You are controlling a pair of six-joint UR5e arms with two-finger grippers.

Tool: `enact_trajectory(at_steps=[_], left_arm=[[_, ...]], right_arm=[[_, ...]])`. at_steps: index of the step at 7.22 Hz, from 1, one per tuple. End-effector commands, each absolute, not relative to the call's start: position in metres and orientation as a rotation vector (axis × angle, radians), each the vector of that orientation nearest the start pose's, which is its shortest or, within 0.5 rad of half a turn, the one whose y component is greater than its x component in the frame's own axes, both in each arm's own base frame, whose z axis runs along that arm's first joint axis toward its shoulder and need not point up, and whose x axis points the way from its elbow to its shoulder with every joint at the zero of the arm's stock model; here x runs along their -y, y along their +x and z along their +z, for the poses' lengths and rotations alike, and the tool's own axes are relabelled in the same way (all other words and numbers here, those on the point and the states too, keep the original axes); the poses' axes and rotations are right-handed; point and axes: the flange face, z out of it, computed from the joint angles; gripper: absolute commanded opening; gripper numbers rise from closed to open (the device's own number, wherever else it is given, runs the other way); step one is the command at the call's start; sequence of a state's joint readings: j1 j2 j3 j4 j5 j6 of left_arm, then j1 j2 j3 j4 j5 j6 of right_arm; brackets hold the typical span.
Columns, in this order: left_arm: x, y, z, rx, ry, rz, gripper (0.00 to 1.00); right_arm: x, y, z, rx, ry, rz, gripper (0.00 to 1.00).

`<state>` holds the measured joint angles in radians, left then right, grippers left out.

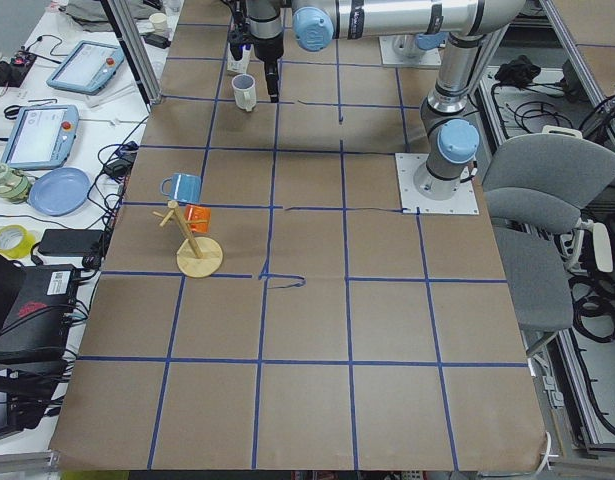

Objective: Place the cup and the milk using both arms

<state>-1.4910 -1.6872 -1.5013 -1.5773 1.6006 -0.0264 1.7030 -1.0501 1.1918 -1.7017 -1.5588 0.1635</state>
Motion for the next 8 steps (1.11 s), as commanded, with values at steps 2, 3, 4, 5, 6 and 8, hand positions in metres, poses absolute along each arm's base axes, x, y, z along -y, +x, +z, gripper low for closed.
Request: enact_trajectory(at_steps=[2, 3, 4, 5, 6, 8], left_arm=[[0.544, -0.087, 0.461, -3.108, -0.166, 0.087, 1.00], [0.544, -0.087, 0.461, -3.108, -0.163, 0.087, 1.00], [0.544, -0.087, 0.460, -3.107, -0.166, 0.090, 1.00], [0.544, -0.087, 0.460, -3.107, -0.166, 0.092, 1.00], [0.544, -0.087, 0.459, -3.107, -0.166, 0.094, 1.00], [0.540, -0.088, 0.450, -3.107, -0.166, 0.083, 1.00]], right_arm=[[0.658, 0.272, 0.367, -3.128, 0.065, 0.056, 0.42], [0.651, 0.284, 0.360, -3.131, 0.051, 0.075, 0.42], [0.649, 0.286, 0.358, -3.131, 0.049, 0.085, 0.43], [0.649, 0.287, 0.356, -3.131, 0.049, 0.087, 0.46], [0.648, 0.287, 0.353, -3.133, 0.049, 0.097, 0.65], [0.647, 0.286, 0.347, -3.138, 0.047, 0.114, 1.00]])
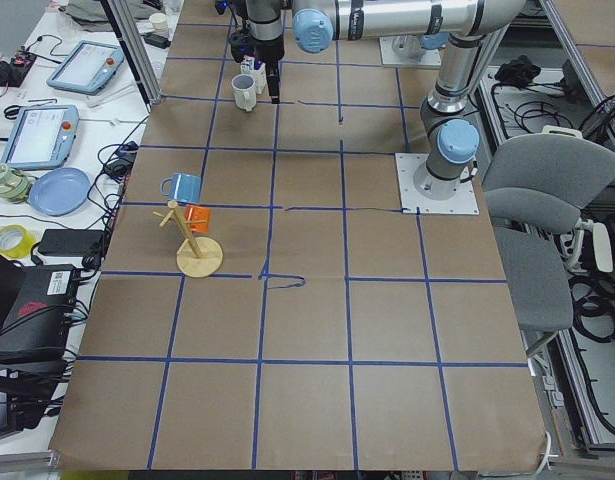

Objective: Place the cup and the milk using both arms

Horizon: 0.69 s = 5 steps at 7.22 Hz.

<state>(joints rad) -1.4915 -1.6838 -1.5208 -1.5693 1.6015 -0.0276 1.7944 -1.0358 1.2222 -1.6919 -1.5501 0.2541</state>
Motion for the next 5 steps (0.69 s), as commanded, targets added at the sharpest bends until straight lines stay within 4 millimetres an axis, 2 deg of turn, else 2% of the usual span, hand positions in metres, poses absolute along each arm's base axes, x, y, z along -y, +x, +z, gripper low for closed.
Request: enact_trajectory(at_steps=[1, 2, 3, 5], left_arm=[[0.539, -0.088, 0.447, -3.107, -0.166, 0.073, 1.00], [0.541, -0.088, 0.451, -3.107, -0.162, 0.044, 1.00], [0.545, -0.088, 0.461, -3.112, -0.168, -0.041, 1.00], [0.542, -0.090, 0.476, -3.120, -0.176, -0.105, 1.00]], right_arm=[[0.647, 0.285, 0.354, -3.134, 0.049, 0.099, 1.00], [0.642, 0.284, 0.372, -3.131, 0.049, 0.063, 1.00], [0.631, 0.278, 0.400, -3.135, 0.051, 0.010, 1.00], [0.598, 0.268, 0.449, -3.134, 0.048, -0.019, 1.00]])
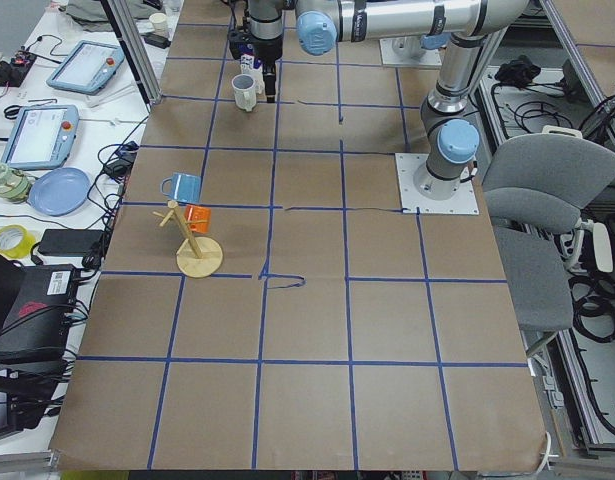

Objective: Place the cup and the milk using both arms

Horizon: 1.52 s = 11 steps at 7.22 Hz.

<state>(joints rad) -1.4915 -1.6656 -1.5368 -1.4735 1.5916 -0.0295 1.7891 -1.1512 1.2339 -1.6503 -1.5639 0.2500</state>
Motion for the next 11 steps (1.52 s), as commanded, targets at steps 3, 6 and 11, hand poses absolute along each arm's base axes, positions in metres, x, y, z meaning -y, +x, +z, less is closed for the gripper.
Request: enact_trajectory(at_steps=[3, 6, 11], left_arm=[[0.538, -0.088, 0.485, -3.132, -0.197, -0.130, 1.00], [0.537, -0.088, 0.486, -3.131, -0.180, -0.132, 1.00], [0.536, -0.087, 0.480, -3.129, -0.180, -0.113, 1.00]], right_arm=[[0.521, 0.227, 0.474, -3.207, 0.014, -0.066, 0.96], [0.504, 0.180, 0.486, -3.213, -0.044, -0.063, 1.00], [0.508, 0.161, 0.511, -3.175, 0.048, -0.121, 1.00]])
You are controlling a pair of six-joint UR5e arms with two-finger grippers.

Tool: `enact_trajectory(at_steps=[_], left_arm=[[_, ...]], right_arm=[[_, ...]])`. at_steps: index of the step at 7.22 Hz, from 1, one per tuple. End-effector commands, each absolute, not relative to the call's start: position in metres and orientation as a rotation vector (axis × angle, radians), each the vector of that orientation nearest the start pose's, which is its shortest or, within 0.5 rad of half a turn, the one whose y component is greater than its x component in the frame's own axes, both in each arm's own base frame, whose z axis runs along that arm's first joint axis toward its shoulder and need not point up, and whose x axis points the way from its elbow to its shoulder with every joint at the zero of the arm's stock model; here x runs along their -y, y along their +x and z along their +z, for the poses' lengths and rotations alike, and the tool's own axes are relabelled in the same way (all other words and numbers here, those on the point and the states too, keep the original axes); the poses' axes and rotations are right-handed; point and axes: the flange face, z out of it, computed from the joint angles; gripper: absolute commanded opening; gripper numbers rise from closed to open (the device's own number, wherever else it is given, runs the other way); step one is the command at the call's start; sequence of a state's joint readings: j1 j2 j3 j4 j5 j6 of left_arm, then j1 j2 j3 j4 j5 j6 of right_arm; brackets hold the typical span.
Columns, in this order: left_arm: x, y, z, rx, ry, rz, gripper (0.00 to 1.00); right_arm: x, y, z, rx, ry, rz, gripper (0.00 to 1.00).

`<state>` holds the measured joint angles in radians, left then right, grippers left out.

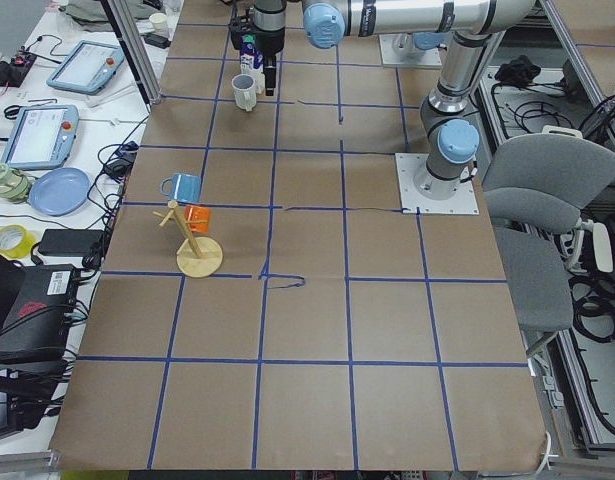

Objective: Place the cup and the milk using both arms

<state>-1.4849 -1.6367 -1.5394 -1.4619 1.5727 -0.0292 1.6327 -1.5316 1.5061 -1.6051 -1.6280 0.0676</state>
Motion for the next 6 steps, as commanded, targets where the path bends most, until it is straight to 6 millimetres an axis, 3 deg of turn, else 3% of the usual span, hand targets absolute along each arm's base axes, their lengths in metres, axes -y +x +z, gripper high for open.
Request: enact_trajectory(at_steps=[1, 6], left_arm=[[0.5359, -0.0873, 0.4792, -3.129, -0.180, -0.110, 1.00], [0.5360, -0.0881, 0.4838, -3.129, -0.178, -0.125, 1.00]], right_arm=[[0.5078, 0.1619, 0.5134, -3.169, 0.068, -0.124, 1.00], [0.5058, 0.1622, 0.5119, -3.165, 0.096, -0.102, 1.00]])
